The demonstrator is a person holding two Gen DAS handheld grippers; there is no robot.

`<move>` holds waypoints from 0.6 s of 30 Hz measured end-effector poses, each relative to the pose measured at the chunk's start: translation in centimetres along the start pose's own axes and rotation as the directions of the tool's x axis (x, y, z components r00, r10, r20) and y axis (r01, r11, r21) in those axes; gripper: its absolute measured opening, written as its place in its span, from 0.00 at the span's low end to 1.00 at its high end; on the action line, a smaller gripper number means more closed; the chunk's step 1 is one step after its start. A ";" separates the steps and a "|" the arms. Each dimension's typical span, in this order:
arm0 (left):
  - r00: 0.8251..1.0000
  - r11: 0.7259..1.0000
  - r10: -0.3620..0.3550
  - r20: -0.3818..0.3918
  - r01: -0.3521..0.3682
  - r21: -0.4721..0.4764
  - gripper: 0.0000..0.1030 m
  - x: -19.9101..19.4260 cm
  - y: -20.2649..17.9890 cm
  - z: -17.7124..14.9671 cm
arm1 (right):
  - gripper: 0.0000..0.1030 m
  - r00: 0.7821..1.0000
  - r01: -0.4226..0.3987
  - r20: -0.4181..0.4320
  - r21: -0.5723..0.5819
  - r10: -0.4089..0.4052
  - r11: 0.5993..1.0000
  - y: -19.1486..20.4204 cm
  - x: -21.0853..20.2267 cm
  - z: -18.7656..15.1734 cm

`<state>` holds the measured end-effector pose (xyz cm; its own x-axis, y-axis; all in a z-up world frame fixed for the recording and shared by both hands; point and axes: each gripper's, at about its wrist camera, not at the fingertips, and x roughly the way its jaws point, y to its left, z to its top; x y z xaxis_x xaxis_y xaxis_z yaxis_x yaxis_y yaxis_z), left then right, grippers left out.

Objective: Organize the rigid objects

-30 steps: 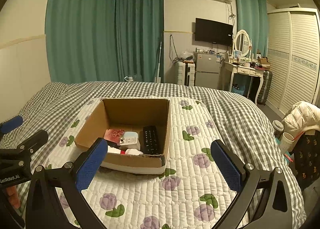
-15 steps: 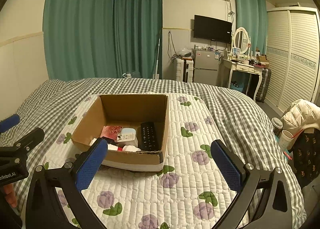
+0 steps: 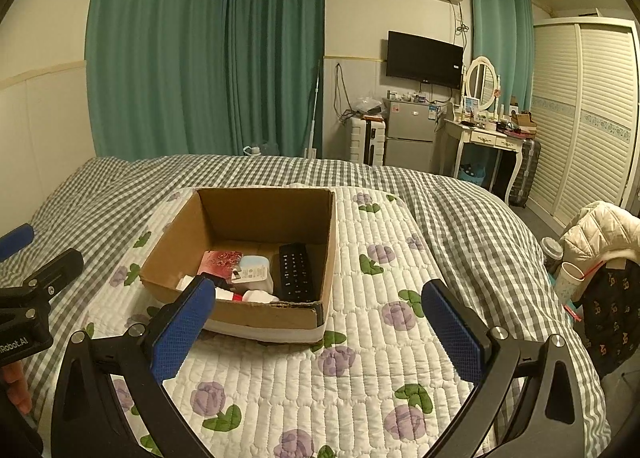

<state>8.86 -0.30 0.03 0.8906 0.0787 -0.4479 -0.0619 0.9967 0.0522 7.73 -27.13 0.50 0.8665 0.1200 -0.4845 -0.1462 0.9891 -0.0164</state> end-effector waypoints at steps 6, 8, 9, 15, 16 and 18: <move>1.000 1.000 -0.003 -0.005 0.003 0.003 1.00 0.1 0.0 0.0 | 1.00 1.000 0.000 -0.007 -0.005 0.000 1.000 0.1 0.2 0.0; 1.000 1.000 -0.006 -0.014 0.006 0.005 1.00 0.2 -0.1 -0.1 | 1.00 1.000 0.000 -0.008 -0.008 0.000 1.000 0.1 0.2 0.0; 1.000 1.000 -0.005 -0.014 0.005 0.006 1.00 0.2 -0.1 -0.1 | 1.00 1.000 -0.002 -0.009 -0.007 0.001 1.000 0.1 0.2 0.0; 1.000 1.000 -0.009 -0.007 0.009 0.006 1.00 0.3 -0.2 -0.1 | 1.00 1.000 0.003 -0.009 -0.017 -0.003 1.000 0.3 0.3 -0.2; 1.000 1.000 -0.011 -0.007 0.011 0.006 1.00 0.3 -0.2 -0.2 | 1.00 1.000 0.002 -0.010 -0.016 -0.002 1.000 0.3 0.3 -0.3; 1.000 1.000 -0.013 -0.009 0.013 0.014 1.00 0.4 -0.3 -0.4 | 1.00 1.000 0.002 -0.012 -0.013 -0.002 1.000 0.2 0.3 -0.3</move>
<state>9.06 -0.53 -0.49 0.8871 0.0661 -0.4568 -0.0441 0.9973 0.0586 7.84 -26.89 0.08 0.8611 0.1167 -0.4948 -0.1506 0.9882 -0.0290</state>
